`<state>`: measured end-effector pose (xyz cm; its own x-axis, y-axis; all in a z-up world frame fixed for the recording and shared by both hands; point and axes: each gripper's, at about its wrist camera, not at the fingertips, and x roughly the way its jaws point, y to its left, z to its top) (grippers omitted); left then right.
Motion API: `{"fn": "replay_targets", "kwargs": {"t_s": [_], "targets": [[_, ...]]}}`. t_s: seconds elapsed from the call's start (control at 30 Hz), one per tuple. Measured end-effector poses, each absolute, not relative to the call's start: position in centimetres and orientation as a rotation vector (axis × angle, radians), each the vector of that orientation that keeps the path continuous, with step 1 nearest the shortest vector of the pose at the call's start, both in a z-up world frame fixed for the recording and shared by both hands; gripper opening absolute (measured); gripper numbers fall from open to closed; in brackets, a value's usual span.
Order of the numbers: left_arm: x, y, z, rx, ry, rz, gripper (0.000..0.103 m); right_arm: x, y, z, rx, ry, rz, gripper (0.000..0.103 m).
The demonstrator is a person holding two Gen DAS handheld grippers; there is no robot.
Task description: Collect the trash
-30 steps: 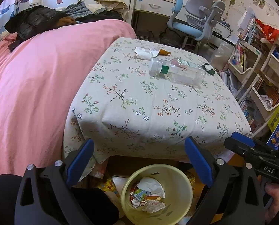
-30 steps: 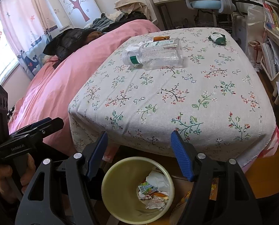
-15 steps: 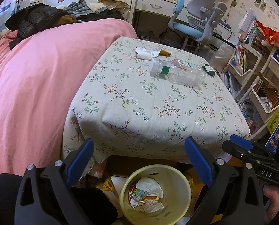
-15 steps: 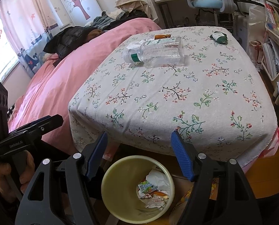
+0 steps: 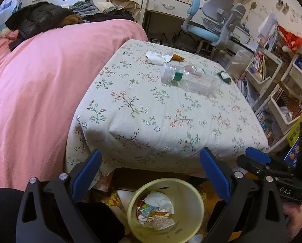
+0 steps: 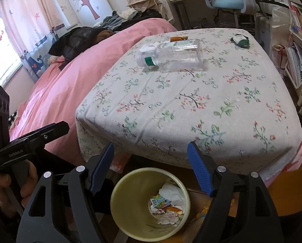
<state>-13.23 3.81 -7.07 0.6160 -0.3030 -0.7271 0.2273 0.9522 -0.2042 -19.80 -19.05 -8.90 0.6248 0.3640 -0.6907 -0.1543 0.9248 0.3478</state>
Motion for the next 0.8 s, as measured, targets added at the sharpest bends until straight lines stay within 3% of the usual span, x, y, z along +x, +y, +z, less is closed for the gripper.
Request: {"fn": "replay_targets", "kwargs": {"t_s": [0.47,0.8], "targets": [[-3.4,5.1,-3.3,-0.183,0.775,-0.254,0.095,-8.9,-20.1,-4.2,0.038,0.736,0.286,0.075],[4.8,4.3,-4.4,-0.246,0.818,-0.219,0.095,0.0,-14.0,-6.0,-0.45,0.747,0.42,0.078]]}}
